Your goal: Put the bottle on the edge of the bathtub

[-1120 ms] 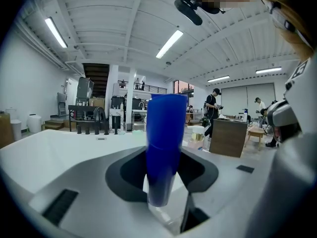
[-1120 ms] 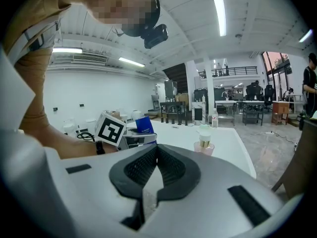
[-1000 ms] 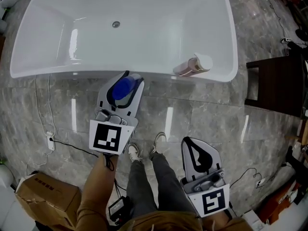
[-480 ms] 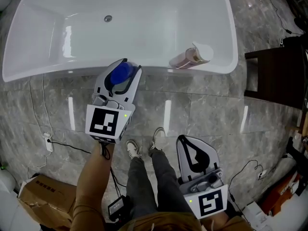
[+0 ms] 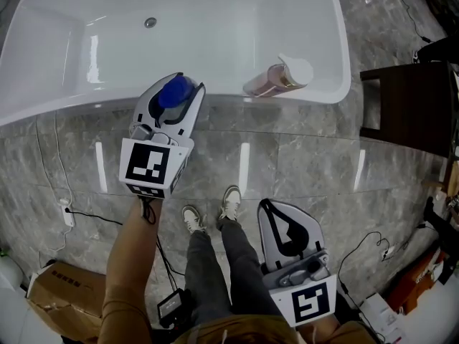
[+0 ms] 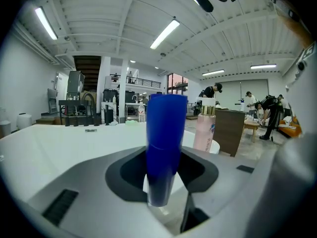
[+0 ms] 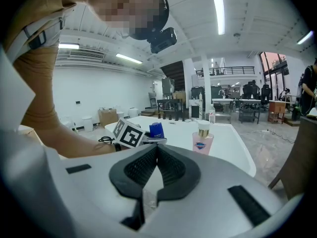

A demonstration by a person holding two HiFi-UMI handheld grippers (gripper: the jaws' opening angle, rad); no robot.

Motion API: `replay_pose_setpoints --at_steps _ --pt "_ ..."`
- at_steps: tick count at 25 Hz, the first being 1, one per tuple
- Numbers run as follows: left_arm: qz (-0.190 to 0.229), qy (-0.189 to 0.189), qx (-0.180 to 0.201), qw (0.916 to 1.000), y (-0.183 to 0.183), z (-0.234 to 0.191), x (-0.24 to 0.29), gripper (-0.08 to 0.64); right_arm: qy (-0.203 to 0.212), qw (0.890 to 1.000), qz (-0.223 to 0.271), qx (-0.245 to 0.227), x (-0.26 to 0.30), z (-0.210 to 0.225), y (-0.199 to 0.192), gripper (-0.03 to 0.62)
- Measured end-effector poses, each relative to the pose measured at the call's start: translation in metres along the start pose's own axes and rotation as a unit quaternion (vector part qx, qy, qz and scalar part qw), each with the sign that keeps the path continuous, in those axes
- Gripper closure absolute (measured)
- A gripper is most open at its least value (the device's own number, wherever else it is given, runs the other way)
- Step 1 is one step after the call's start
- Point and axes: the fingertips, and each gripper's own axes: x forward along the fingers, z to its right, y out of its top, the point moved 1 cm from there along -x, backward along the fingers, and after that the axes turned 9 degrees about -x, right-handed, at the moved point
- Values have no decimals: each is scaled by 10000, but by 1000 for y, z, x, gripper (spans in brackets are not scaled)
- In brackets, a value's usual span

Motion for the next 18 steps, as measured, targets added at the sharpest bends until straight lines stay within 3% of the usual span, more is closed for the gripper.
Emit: replay_pose_setpoints --at_steps 18 --pt "-116 -60 -127 9998 -11 -4 30 400 37 9999 -80 106 10 17 -16 588"
